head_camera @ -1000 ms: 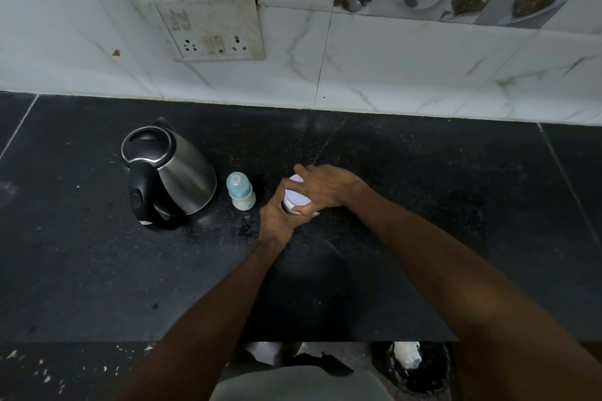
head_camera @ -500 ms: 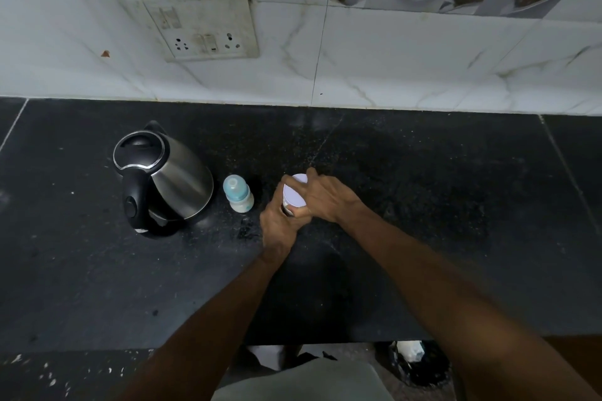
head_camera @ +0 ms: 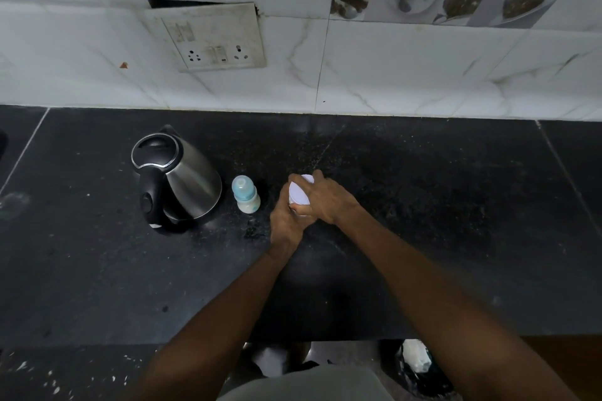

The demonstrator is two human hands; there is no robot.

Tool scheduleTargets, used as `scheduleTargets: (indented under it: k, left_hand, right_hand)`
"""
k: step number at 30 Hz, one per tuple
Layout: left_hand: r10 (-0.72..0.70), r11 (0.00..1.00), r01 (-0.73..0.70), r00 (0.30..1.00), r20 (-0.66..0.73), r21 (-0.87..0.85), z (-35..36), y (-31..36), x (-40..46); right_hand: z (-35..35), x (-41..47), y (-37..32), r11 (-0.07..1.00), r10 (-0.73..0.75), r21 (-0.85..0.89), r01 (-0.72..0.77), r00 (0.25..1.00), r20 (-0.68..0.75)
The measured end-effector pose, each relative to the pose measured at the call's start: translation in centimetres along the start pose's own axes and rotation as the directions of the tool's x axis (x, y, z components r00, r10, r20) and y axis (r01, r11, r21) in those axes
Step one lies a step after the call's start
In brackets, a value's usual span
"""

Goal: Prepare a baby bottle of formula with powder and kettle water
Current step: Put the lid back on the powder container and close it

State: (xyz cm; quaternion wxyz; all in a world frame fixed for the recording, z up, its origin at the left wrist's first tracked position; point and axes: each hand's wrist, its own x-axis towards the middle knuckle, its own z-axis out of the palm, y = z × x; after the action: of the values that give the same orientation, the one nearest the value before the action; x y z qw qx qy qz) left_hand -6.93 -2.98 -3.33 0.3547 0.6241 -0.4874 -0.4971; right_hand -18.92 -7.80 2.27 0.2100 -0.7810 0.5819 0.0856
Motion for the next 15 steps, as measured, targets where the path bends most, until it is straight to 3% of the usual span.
scheduleTargets:
  k: [15]
  left_hand:
    - [-0.126, 0.992, 0.126, 0.988, -0.094, 0.0, -5.7, -3.8, -6.7]
  right_hand:
    - [-1.5, -0.6, -2.6, 0.998, 0.058, -0.015, -0.06, 0.989, -0.133]
